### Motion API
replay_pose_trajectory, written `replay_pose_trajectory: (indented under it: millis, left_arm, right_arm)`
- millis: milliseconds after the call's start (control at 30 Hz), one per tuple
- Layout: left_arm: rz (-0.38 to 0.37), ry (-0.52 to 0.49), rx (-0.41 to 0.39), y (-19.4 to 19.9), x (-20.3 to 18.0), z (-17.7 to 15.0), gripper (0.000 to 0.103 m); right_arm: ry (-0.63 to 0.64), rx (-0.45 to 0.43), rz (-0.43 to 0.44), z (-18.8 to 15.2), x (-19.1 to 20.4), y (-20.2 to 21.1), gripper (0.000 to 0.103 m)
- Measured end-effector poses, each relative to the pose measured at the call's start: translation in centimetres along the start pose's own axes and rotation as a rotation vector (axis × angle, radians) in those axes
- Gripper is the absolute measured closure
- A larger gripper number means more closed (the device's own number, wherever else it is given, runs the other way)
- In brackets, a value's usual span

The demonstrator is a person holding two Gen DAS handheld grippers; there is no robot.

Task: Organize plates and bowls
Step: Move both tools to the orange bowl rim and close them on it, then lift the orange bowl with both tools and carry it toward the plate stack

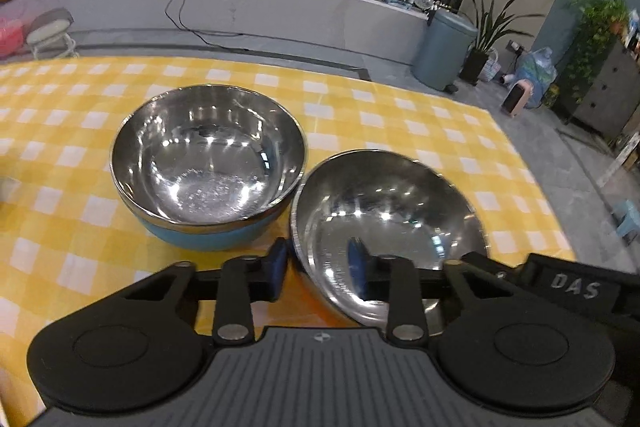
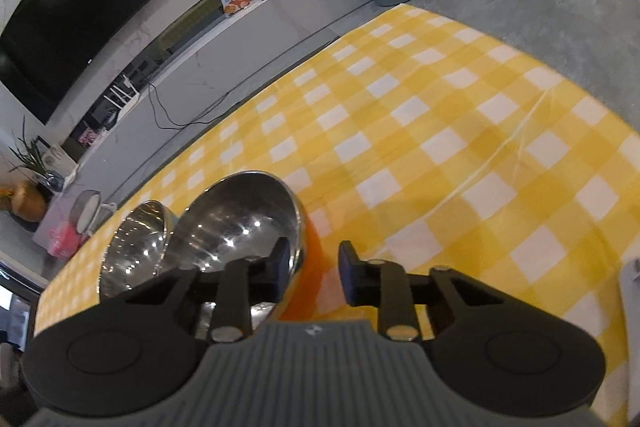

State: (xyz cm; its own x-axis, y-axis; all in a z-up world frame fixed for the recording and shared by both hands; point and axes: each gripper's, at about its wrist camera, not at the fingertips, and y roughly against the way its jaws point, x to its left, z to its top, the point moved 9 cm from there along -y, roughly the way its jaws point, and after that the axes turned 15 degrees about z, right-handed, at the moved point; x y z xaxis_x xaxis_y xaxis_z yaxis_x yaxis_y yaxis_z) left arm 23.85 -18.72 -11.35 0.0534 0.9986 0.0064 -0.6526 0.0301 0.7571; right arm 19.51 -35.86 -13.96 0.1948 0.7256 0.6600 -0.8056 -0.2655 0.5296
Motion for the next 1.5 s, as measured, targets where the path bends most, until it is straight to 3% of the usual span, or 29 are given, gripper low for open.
replay_pose_trajectory:
  millis: [100, 533, 667, 1067, 1500]
  left_arm:
    - [0.014, -0.015, -0.011, -0.1, 0.1, 0.0, 0.085]
    - [-0.006, -0.011, 0.009, 1.3, 0.8, -0.3, 0.087]
    - [-0.008, -0.013, 0.027, 2.3, 1.3, -0.7, 0.087]
    - [0.026, -0.011, 0.079, 6.6, 5.2, -3.5, 0.088]
    - [0.045, 0.076, 0.126, 10.6, 10.4, -6.3, 0.088]
  right_arm:
    - [0.019, 0.004, 0.006, -0.1, 0.4, -0.1, 0.09]
    - [0.011, 0.031, 0.001, -0.3, 0.4, 0.9, 0.093]
    - [0.065, 0.038, -0.007, -0.9, 1.2, 1.8, 0.094]
    - [0.142, 0.135, 0.049, -5.3, 3.8, 4.7, 0.094]
    - [0.194, 0.201, 0.125, -10.1, 7.6, 7.0, 0.094]
